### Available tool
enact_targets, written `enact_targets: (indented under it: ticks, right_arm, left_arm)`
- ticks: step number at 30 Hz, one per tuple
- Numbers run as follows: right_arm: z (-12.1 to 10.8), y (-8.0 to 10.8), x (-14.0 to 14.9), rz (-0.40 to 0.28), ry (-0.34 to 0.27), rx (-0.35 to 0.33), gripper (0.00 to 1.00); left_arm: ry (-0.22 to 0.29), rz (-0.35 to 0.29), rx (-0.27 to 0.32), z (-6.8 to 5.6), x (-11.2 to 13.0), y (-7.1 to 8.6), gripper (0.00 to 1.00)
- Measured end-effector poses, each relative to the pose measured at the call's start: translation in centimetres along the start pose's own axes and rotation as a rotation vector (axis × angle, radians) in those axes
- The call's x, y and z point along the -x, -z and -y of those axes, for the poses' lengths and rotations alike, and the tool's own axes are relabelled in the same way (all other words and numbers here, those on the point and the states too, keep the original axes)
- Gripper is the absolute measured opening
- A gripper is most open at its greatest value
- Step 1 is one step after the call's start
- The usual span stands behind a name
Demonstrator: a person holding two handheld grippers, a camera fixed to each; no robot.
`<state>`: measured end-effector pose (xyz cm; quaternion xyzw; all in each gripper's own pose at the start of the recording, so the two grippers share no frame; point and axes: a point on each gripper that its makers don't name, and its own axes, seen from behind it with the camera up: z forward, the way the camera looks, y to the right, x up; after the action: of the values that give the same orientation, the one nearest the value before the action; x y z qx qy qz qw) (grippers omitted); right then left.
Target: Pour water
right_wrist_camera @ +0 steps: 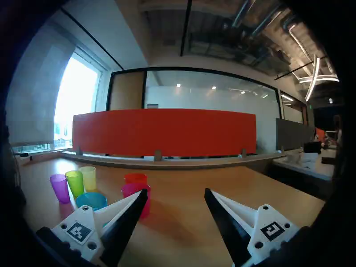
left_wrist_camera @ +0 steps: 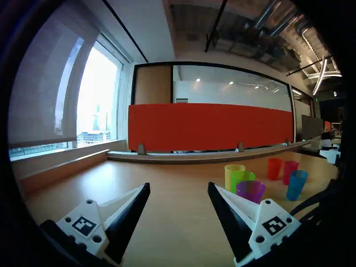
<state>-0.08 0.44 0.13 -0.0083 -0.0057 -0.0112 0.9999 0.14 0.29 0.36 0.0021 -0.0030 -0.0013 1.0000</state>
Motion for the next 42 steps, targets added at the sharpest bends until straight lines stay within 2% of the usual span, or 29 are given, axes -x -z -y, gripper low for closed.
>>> enact_targets:
  ticks: [6,12,18,24,30,42]
  right_arm:
    - [-0.2,0.3,-1.4,-0.012,0.035,0.005,1.0]
    - [0.1,0.8,-3.4,-0.02,0.02,-0.011,1.0]
    - [0.1,1.6,-6.3,-0.038,0.019,-0.014,1.0]
    - [-0.3,2.3,-9.0,-0.051,0.006,-0.01,1.0]
    - [-0.3,3.0,-10.5,-0.063,0.02,-0.01,1.0]
    - [2.0,3.4,-11.3,-0.047,0.069,-0.077,1.0]
  left_arm:
    - [0.0,-0.011,0.002,-0.3,-1.4,-0.2,0.96]
    - [-0.003,-0.027,0.009,-0.5,-4.0,-0.2,0.96]
    - [-0.045,-0.042,0.013,-0.4,-6.3,-0.1,0.96]
    - [-0.049,-0.056,0.039,-1.1,-8.9,-0.2,0.96]
    - [-0.033,-0.054,0.051,-1.3,-9.8,-0.8,0.96]
    - [-0.042,-0.029,0.078,-1.7,-10.0,-0.8,0.96]
